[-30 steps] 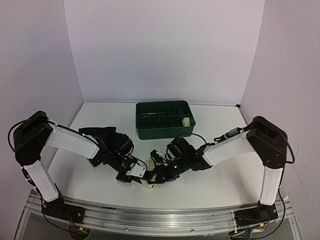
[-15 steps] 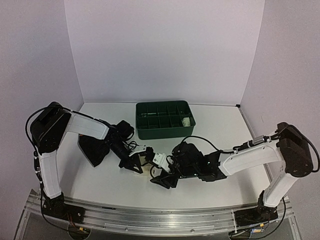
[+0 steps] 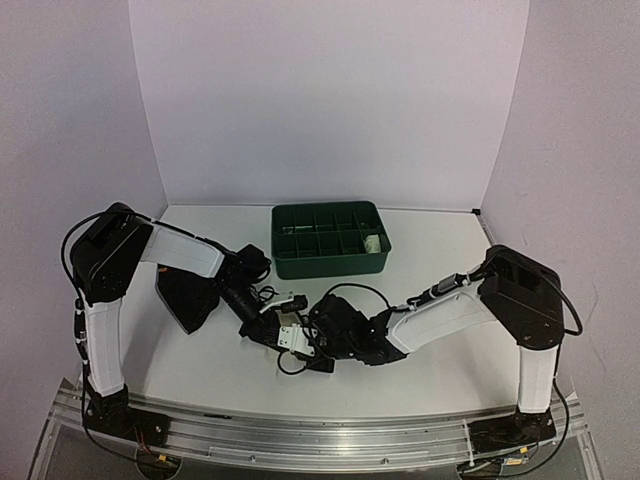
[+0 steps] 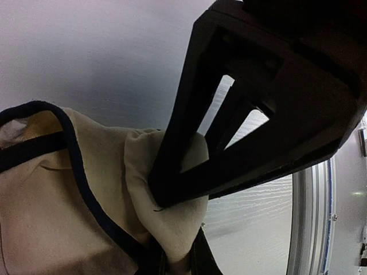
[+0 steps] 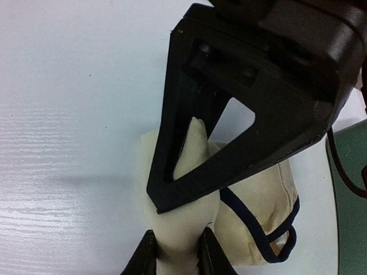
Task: Roll the underwear
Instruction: Roll the underwear to the center of the board.
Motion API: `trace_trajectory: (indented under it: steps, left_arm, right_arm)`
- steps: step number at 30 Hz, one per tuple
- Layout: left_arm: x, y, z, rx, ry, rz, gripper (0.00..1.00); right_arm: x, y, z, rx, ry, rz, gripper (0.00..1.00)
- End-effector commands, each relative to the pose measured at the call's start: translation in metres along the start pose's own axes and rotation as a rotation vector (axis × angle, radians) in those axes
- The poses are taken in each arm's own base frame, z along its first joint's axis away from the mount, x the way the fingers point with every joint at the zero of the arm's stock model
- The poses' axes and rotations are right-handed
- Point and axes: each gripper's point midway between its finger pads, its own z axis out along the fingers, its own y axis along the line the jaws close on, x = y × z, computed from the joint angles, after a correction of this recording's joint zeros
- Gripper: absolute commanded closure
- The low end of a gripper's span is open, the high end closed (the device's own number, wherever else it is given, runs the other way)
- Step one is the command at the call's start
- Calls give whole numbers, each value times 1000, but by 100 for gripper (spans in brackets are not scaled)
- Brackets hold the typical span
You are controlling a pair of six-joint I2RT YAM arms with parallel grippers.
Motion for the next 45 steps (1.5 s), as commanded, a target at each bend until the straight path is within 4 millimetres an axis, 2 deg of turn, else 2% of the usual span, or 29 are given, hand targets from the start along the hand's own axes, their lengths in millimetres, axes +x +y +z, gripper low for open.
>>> trace_trajectory:
  steps: [1, 3, 5, 6, 9, 11, 13, 16, 17, 20, 23, 25, 29, 33, 36, 42, 45]
  left_arm:
    - [0, -2, -1, 27, 4, -25, 100]
    - [-4, 0, -6, 20, -5, -18, 92]
    - [-13, -1, -18, 19, -44, 8, 67]
    - [-19, -2, -26, 14, -70, 39, 57]
    - [-27, -17, -49, -10, -132, 202, 45]
    - [-26, -26, -61, -63, -143, 331, 41]
    - [-18, -33, -65, -115, -131, 430, 41]
    - [-7, -42, -68, -172, -130, 564, 41]
    - [-7, -45, -69, -192, -138, 615, 42]
    - [11, -58, -64, -219, -136, 774, 40]
    - [11, -64, -55, -262, -110, 898, 36]
    - [2, -58, -47, -330, -86, 962, 34]
    - [-17, -35, -38, -419, -30, 945, 34]
    - [-5, -12, -27, -444, 58, 921, 38]
    - [6, -13, -19, -417, 87, 961, 50]
    - [9, -1, -8, -418, 136, 940, 56]
    - [11, 1, -6, -403, 151, 921, 62]
  right_arm:
    - [3, -2, 5, 5, 25, 58, 94]
    - [5, 4, 1, -32, 49, 121, 100]
    - [7, 11, -6, -80, 66, 233, 100]
    - [7, 14, -10, -109, 68, 294, 100]
    - [5, 33, -22, -258, 65, 503, 100]
    - [4, 48, -27, -358, 72, 628, 100]
    - [2, 60, -28, -455, 90, 756, 100]
    - [6, 67, -23, -546, 137, 945, 100]
    - [7, 66, -20, -557, 151, 1001, 100]
    - [12, 63, -11, -590, 172, 1109, 100]
    - [11, 59, -4, -638, 193, 1216, 100]
    - [12, 56, 0, -673, 200, 1280, 100]
    - [20, 52, 4, -692, 213, 1352, 100]
    - [24, 51, 5, -699, 223, 1376, 100]
    - [26, 50, 7, -691, 226, 1384, 100]
    - [21, 44, 6, -691, 205, 1378, 100]
    - [22, 41, 5, -686, 200, 1383, 100]
